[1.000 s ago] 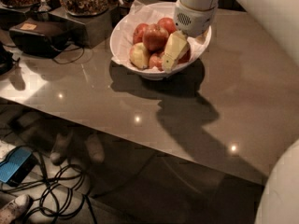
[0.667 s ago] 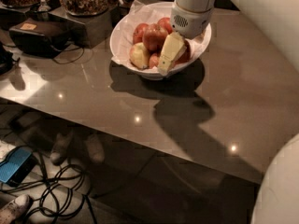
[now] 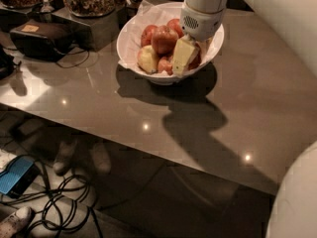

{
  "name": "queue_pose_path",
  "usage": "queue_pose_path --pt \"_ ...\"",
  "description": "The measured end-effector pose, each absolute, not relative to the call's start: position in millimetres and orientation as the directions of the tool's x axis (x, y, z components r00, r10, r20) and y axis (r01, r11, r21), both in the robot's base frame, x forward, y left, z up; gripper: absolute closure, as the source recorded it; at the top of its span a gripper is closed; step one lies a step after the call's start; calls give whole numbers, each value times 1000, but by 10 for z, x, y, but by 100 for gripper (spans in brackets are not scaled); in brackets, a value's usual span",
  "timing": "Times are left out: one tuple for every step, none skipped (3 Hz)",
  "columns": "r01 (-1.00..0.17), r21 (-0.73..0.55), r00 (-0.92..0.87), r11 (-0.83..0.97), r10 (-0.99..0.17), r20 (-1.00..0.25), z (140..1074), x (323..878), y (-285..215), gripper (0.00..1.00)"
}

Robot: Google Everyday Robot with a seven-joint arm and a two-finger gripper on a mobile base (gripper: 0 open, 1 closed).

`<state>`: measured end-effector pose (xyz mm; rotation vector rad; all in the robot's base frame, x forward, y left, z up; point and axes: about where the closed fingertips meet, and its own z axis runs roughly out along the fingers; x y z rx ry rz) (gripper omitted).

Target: Pick apple from white bowl

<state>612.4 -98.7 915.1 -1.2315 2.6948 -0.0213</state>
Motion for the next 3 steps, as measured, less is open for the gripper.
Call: queue_pose_path --pt "-749 -87 -641 657 -751 -156 9151 6124 -987 72" --pt "-749 -87 -641 657 -751 -156 9151 6124 -987 95" --pt "-749 -100 -635 655 -752 -176 9161 6162 -948 100"
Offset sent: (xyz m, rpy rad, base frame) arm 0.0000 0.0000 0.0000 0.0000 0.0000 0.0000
